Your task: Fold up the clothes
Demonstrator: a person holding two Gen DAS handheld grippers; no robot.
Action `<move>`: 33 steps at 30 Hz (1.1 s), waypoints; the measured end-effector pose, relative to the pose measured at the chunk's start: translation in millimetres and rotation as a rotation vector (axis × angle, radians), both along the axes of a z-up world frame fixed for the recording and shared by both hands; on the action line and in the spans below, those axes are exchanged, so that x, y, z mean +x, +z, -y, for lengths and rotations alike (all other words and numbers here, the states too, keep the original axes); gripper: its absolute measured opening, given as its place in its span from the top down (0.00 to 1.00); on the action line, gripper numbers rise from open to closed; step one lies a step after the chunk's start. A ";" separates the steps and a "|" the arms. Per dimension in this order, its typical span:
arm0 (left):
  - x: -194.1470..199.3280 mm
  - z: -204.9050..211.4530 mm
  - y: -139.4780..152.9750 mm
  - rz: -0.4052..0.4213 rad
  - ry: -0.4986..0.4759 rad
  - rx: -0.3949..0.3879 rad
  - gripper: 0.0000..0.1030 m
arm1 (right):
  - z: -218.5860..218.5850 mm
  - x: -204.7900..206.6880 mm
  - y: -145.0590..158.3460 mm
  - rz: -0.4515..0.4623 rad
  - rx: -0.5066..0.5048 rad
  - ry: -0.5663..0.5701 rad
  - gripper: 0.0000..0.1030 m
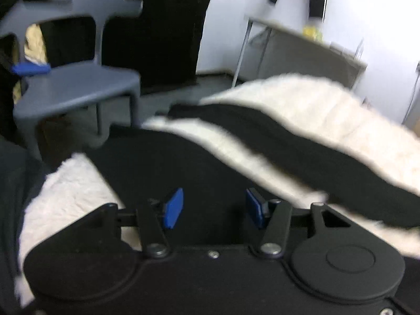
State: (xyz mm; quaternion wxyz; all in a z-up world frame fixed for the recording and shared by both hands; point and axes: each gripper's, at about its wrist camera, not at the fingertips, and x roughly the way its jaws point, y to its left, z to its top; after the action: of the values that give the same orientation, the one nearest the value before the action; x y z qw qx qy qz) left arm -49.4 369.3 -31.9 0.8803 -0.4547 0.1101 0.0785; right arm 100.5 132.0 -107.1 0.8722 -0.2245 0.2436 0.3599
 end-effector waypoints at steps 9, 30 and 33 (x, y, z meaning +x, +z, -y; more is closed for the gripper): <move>-0.2 6.4 2.5 -0.007 -0.011 0.031 0.00 | 66.8 11.7 45.4 -0.098 0.226 -0.050 0.40; 4.0 11.1 0.8 -0.046 -0.010 0.042 0.00 | 572.4 85.3 36.4 -0.065 0.887 -1.404 0.58; 5.7 9.9 -0.2 -0.046 -0.012 0.038 0.00 | 599.5 96.9 28.7 -0.127 0.990 -1.382 0.93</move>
State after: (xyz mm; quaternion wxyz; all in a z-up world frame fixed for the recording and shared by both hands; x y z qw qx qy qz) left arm -43.8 359.4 -32.1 0.8865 -0.4353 0.1314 0.0859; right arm 197.4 -467.6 -78.4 0.8782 0.4025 0.1890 -0.1764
